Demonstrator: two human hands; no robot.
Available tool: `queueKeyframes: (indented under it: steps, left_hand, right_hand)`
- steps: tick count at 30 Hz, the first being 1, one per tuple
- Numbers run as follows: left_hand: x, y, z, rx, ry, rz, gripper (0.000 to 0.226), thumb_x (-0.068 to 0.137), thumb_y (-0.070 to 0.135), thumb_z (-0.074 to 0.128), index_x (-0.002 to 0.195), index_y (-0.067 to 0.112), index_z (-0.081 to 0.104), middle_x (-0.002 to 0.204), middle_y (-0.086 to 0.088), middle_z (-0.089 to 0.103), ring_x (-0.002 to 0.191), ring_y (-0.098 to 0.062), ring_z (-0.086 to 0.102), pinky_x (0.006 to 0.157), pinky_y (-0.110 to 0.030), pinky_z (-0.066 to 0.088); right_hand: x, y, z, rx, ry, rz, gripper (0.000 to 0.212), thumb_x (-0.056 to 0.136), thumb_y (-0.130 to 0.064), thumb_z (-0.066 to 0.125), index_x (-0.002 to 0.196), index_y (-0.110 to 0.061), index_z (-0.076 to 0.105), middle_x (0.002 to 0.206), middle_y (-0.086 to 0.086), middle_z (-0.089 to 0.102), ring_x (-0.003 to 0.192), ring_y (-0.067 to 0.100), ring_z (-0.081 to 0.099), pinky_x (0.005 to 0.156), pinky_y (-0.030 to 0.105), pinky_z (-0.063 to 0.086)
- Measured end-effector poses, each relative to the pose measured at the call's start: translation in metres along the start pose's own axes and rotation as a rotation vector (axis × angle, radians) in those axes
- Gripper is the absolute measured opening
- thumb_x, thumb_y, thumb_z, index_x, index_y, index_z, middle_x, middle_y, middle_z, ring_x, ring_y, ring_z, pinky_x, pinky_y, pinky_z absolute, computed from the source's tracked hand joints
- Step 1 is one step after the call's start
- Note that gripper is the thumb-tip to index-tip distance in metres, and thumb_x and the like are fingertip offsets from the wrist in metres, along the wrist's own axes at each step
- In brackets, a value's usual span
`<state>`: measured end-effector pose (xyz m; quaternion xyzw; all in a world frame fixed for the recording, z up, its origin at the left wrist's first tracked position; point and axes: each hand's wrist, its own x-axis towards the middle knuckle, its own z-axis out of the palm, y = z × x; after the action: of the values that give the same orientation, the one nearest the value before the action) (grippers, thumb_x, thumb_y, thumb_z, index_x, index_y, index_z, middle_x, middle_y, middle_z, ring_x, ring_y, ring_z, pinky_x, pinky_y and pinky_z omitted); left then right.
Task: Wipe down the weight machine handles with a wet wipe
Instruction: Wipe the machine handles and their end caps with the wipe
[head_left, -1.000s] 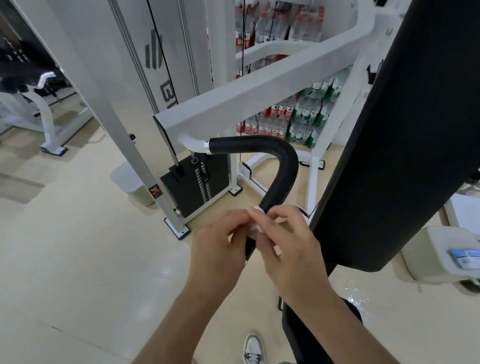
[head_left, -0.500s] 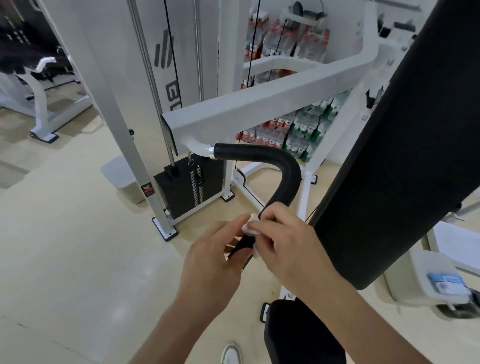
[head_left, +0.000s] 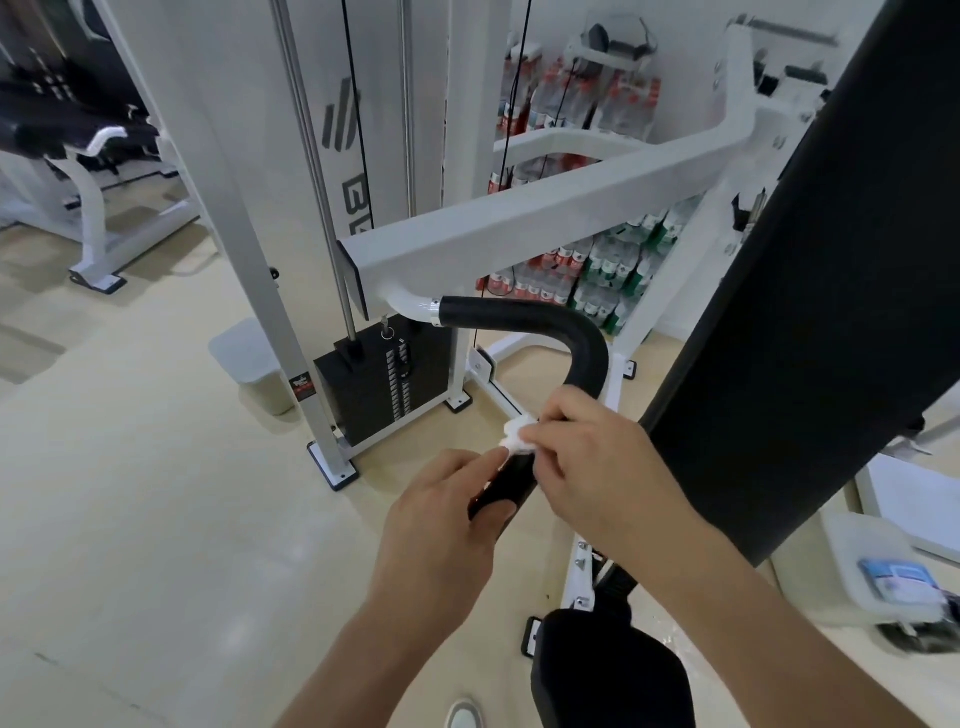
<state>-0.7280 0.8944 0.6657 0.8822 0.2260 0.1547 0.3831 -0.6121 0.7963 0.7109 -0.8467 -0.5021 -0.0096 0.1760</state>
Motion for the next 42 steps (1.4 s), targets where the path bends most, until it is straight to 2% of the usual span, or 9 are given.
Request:
queueKeyframes:
  steps: [4, 9, 13, 17, 24, 28, 33, 38, 42]
  left_hand:
    - [0.0, -0.002, -0.001, -0.009, -0.016, -0.014, 0.028, 0.086, 0.025, 0.065, 0.11, 0.039, 0.064, 0.096, 0.02, 0.058, 0.082, -0.001, 0.059, 0.074, -0.024, 0.052]
    - [0.0, -0.002, -0.002, 0.012, -0.022, -0.056, 0.033, 0.086, 0.028, 0.065, 0.116, 0.041, 0.058, 0.094, 0.023, 0.056, 0.082, 0.005, 0.055, 0.077, -0.021, 0.049]
    - [-0.002, 0.0, -0.005, 0.002, -0.043, -0.064, 0.056, 0.087, 0.029, 0.064, 0.132, 0.052, 0.038, 0.096, 0.023, 0.056, 0.082, 0.002, 0.057, 0.077, -0.023, 0.05]
    - [0.002, -0.001, -0.008, 0.136, -0.077, 0.017, 0.054, 0.089, 0.034, 0.059, 0.135, 0.052, 0.035, 0.1, 0.018, 0.056, 0.087, -0.003, 0.058, 0.076, -0.028, 0.05]
    - [0.003, 0.0, -0.009, 0.265, -0.108, 0.067, 0.039, 0.093, 0.035, 0.051, 0.128, 0.047, 0.039, 0.103, 0.014, 0.053, 0.09, -0.01, 0.056, 0.074, -0.033, 0.051]
    - [0.002, -0.001, -0.01, 0.237, -0.111, 0.073, 0.04, 0.093, 0.039, 0.051, 0.13, 0.049, 0.04, 0.102, 0.017, 0.055, 0.088, -0.006, 0.057, 0.072, -0.031, 0.053]
    - [0.001, -0.001, -0.012, 0.205, -0.099, 0.094, 0.05, 0.09, 0.032, 0.056, 0.131, 0.049, 0.034, 0.104, 0.017, 0.055, 0.09, -0.008, 0.058, 0.074, -0.034, 0.053]
    - [-0.001, -0.007, -0.014, 0.146, -0.141, 0.128, 0.06, 0.089, 0.031, 0.06, 0.137, 0.05, 0.029, 0.104, 0.016, 0.057, 0.09, -0.007, 0.058, 0.077, -0.032, 0.052]
    - [0.004, -0.008, -0.019, 0.145, -0.184, 0.161, 0.063, 0.089, 0.028, 0.06, 0.138, 0.049, 0.027, 0.106, 0.015, 0.057, 0.091, -0.009, 0.058, 0.079, -0.033, 0.052]
  right_hand:
    - [-0.003, -0.015, 0.0, -0.067, -0.209, -0.052, 0.018, 0.097, -0.022, 0.046, 0.095, -0.014, 0.062, 0.097, -0.001, 0.043, 0.063, 0.016, 0.049, 0.058, 0.026, 0.039]
    - [0.01, -0.006, -0.01, -0.099, -0.183, -0.028, 0.017, 0.094, -0.016, 0.053, 0.098, -0.02, 0.069, 0.096, -0.004, 0.049, 0.075, 0.016, 0.056, 0.069, 0.031, 0.052]
    - [0.011, 0.006, -0.018, -0.042, -0.01, 0.121, 0.019, 0.092, -0.014, 0.056, 0.101, -0.018, 0.072, 0.096, -0.004, 0.055, 0.076, 0.012, 0.056, 0.073, 0.027, 0.05]
    - [-0.008, -0.015, 0.014, -0.012, 0.014, 0.003, 0.007, 0.08, -0.008, 0.067, 0.075, -0.014, 0.069, 0.081, -0.003, 0.052, 0.052, 0.014, 0.052, 0.047, 0.029, 0.049]
    - [-0.021, 0.001, 0.022, 0.182, 0.34, 0.153, 0.007, 0.082, -0.007, 0.067, 0.084, -0.011, 0.073, 0.085, -0.004, 0.053, 0.063, 0.007, 0.051, 0.057, 0.016, 0.046]
    - [-0.033, -0.018, 0.041, 0.278, 0.384, 0.262, 0.016, 0.084, -0.03, 0.066, 0.081, -0.015, 0.07, 0.089, -0.006, 0.053, 0.068, 0.004, 0.056, 0.061, 0.011, 0.048]
    - [-0.016, -0.002, 0.037, 0.45, 0.565, 0.557, 0.008, 0.084, -0.017, 0.07, 0.082, -0.022, 0.065, 0.087, -0.006, 0.056, 0.075, 0.003, 0.056, 0.066, 0.009, 0.044]
    - [-0.033, -0.035, 0.053, 0.348, 0.471, 0.501, 0.003, 0.086, -0.02, 0.067, 0.085, -0.022, 0.067, 0.084, -0.011, 0.052, 0.072, 0.002, 0.054, 0.062, 0.014, 0.046]
    - [-0.013, -0.018, 0.037, 0.341, 0.589, 0.587, 0.015, 0.084, -0.01, 0.068, 0.078, -0.022, 0.061, 0.08, -0.009, 0.051, 0.071, 0.0, 0.052, 0.065, 0.007, 0.04]
